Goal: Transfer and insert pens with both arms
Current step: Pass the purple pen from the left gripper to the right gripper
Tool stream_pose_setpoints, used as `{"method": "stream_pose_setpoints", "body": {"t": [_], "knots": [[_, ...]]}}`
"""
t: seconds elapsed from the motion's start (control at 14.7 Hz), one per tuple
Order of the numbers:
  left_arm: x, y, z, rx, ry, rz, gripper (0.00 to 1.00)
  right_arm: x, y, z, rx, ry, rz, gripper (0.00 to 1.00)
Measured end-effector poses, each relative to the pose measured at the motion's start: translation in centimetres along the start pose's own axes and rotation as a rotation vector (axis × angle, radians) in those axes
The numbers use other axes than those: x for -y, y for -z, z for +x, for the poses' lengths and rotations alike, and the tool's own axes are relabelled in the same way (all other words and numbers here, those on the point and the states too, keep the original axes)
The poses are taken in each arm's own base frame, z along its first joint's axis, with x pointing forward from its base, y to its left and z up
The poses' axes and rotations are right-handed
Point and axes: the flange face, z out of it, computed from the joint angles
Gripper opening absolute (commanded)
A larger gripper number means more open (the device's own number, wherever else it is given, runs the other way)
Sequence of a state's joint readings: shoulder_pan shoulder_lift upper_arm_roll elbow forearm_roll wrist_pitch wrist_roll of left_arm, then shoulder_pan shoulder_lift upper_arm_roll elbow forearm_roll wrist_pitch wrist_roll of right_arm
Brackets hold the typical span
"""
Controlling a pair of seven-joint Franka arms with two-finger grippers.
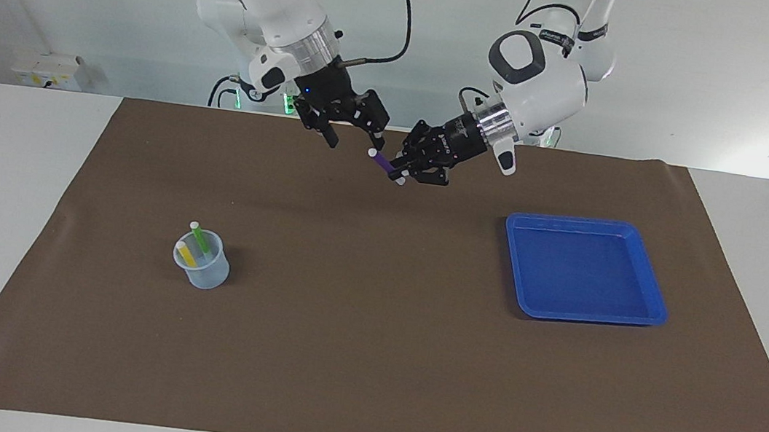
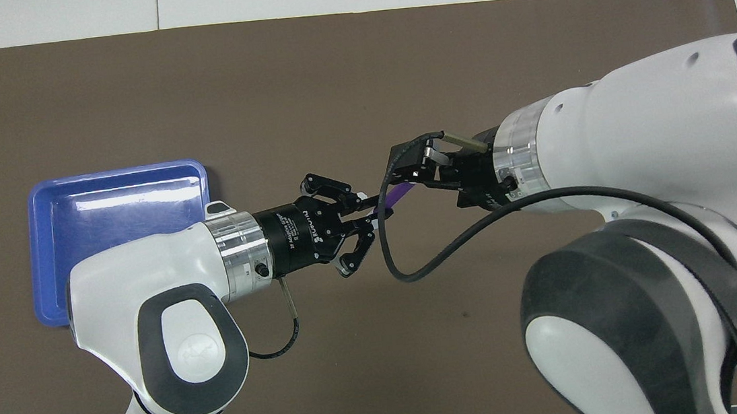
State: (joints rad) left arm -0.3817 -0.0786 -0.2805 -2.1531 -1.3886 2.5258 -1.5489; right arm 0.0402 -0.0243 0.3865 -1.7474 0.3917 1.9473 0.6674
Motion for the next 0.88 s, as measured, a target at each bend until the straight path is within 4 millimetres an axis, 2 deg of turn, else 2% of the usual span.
{"method": "stream_pose_setpoints", "body": {"t": [0.14, 0.41, 0.48, 0.61, 0.75, 0.88], "knots": [[0.7, -0.6, 0.0, -0.003, 0.006, -0.001, 0.0, 0.2, -0.3, -0.7, -0.005, 0.009, 0.0, 0.91], [0.6, -0.5, 0.3, -0.001, 0.018, -0.007, 0.0, -0.1, -0.7, -0.5, -0.041, 0.013, 0.018, 0.78], [0.6, -0.5, 0.3, 0.001, 0.022, -0.008, 0.0, -0.2, -0.9, -0.4, -0.048, 0.019, 0.022, 0.7], [0.6, -0.5, 0.3, 0.004, 0.027, -0.009, 0.0, -0.4, -1.2, -0.3, -0.053, 0.028, 0.022, 0.46], [0.5, -0.5, 0.3, 0.006, 0.031, -0.01, 0.0, -0.5, -1.2, -0.4, -0.055, 0.029, 0.021, 0.0], [0.6, -0.6, 0.3, 0.007, 0.032, -0.01, 0.0, -0.4, -1.1, -0.5, -0.063, 0.034, 0.026, 0.0]]}}
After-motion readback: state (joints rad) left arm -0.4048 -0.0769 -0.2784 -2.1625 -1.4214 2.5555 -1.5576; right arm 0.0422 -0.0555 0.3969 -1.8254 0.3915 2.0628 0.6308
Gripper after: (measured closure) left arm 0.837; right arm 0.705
